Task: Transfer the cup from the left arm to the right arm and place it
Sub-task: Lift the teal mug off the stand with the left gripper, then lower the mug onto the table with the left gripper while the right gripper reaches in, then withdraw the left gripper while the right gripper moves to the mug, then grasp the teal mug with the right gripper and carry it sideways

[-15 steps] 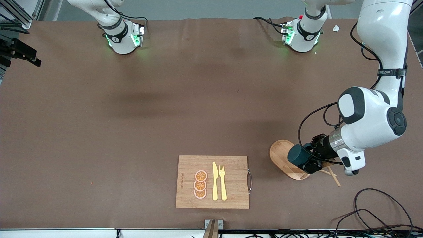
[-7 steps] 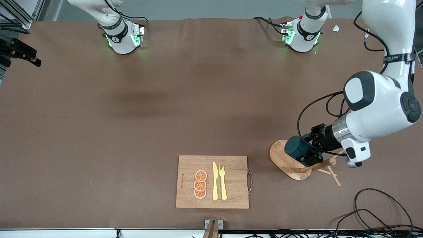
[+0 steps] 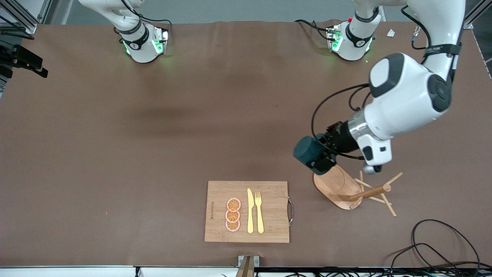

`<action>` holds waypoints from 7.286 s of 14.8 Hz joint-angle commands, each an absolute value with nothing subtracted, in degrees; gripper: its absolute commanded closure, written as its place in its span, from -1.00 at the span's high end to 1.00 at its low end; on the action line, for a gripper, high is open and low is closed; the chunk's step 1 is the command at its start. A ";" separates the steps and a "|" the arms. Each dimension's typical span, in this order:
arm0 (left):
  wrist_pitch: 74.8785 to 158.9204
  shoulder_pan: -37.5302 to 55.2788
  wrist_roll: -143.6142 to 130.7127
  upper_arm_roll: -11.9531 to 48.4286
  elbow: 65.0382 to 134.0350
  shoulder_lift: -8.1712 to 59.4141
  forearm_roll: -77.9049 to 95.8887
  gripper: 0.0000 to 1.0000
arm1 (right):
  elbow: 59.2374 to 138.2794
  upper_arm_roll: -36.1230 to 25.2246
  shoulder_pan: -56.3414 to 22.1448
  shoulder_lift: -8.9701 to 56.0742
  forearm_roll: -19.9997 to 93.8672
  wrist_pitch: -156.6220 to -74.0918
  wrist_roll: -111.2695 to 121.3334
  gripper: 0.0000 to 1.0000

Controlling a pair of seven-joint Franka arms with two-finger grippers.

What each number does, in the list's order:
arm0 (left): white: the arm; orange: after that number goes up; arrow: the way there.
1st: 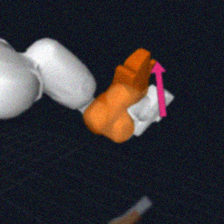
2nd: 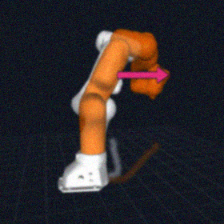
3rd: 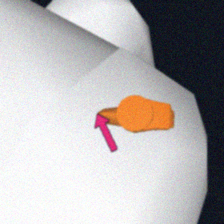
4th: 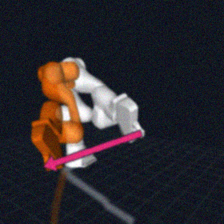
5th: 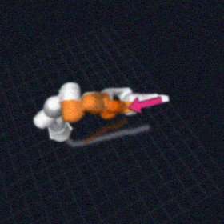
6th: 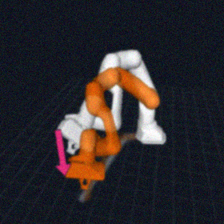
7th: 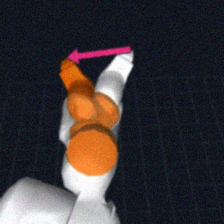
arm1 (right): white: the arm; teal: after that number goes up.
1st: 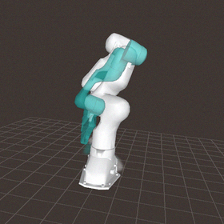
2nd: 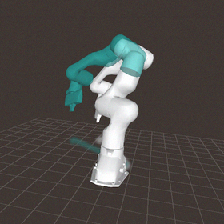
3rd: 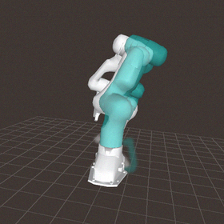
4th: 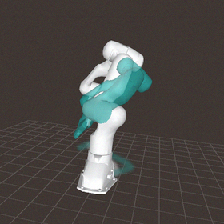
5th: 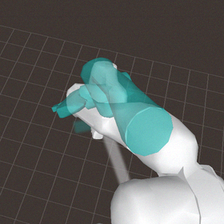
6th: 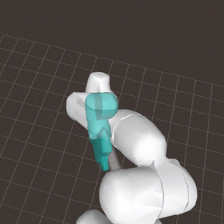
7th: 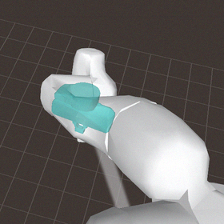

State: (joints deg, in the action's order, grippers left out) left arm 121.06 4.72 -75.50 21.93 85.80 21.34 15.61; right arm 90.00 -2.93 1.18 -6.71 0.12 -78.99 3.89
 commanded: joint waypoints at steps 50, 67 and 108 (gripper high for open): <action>120.32 43.18 -82.14 9.32 80.07 27.96 -29.21 1.00 | 103.96 -2.55 -7.45 6.33 0.44 -97.64 -19.04 1.00; 90.97 4.68 -10.33 9.32 80.07 10.37 -2.83 1.00 | 115.05 -2.46 -37.26 17.48 7.82 -132.70 -46.58 1.00; 88.51 5.89 -5.72 -1.23 86.92 -0.35 1.67 1.00 | 119.35 -4.22 -7.48 14.77 -0.53 -129.90 70.87 -0.97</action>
